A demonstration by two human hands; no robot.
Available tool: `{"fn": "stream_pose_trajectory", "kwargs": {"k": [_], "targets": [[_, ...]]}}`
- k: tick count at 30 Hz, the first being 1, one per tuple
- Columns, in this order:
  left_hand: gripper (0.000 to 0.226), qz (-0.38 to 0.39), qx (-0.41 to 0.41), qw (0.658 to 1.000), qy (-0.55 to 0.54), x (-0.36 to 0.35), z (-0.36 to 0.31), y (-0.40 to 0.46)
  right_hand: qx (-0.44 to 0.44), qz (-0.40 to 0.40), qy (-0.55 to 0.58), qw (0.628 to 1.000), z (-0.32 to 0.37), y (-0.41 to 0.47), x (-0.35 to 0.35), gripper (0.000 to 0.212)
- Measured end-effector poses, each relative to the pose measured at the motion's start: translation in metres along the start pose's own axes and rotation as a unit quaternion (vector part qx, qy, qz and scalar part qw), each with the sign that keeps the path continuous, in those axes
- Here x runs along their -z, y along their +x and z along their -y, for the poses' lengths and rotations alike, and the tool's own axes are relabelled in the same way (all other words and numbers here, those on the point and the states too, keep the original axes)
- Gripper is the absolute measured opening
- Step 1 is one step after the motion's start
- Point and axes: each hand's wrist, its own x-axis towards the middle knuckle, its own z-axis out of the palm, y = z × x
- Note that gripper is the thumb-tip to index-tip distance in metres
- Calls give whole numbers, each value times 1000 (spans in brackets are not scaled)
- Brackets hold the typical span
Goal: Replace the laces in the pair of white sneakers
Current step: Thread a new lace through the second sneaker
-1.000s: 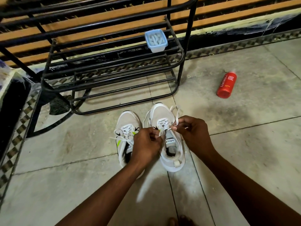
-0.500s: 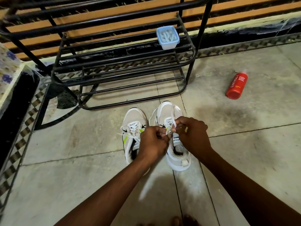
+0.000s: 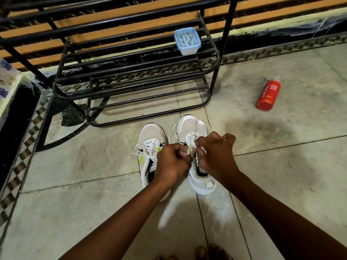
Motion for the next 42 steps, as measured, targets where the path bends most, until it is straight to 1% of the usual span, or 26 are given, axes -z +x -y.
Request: {"fn": "stream_pose_trajectory", "kwargs": {"k": [3, 6, 9, 11, 14, 16, 21, 23, 25, 27, 30, 31, 33, 35, 37, 39, 42], "targets": [[8, -7, -10, 1000, 18, -2, -1, -1, -69, -8, 65, 995, 4, -2, -3, 15], [7, -7, -18, 999, 25, -4, -2, -2, -136, -23, 149, 979, 8, 1, -2, 14], [6, -9, -18, 999, 34, -6, -2, -1, -166, -23, 168, 971, 10, 3, -2, 15], [4, -18, -16, 999, 38, -7, -1, 0, -152, -21, 148, 977, 11, 1, -4, 18], [8, -20, -10, 999, 23, -8, 2, 1, -89, -8, 71, 993, 8, -1, -5, 28], [12, -20, -4, 1000, 18, -9, 4, 2, -59, -6, 32, 998, 5, 2, -3, 32], [13, -17, 6, 1000, 12, -9, 3, 6, -1, 27, -18, 999, 2, 4, 0, 30], [13, -11, -5, 1000, 8, -8, 1, 5, -17, 33, 1, 999, -1, 3, 0, 26], [12, -2, -22, 1000, 10, -7, -2, 4, -55, 36, 41, 997, 1, 4, 0, 21], [12, 4, -40, 999, 21, -6, -4, 2, -96, 41, 75, 992, 5, 8, 2, 24], [13, 8, -48, 998, 34, -5, -6, 0, -138, 71, 105, 982, 7, 15, 7, 34], [12, 8, -46, 998, 35, -5, -7, -1, -146, 80, 114, 979, 6, 16, 8, 34], [8, 5, -39, 999, 21, -5, -7, -2, -158, 82, 137, 974, 1, 15, 10, 28], [9, -3, -31, 1000, 4, -6, -7, -3, -159, 75, 145, 974, -1, 14, 13, 23], [10, -3, -27, 1000, -4, -7, -8, -3, -137, 70, 123, 980, 2, 12, 15, 22], [11, -2, -31, 1000, -1, -7, -8, -2, -109, 51, 107, 987, 5, 11, 16, 25], [9, -4, -34, 999, 8, -7, -10, -2, -98, 30, 119, 988, 6, 10, 12, 27]]}}
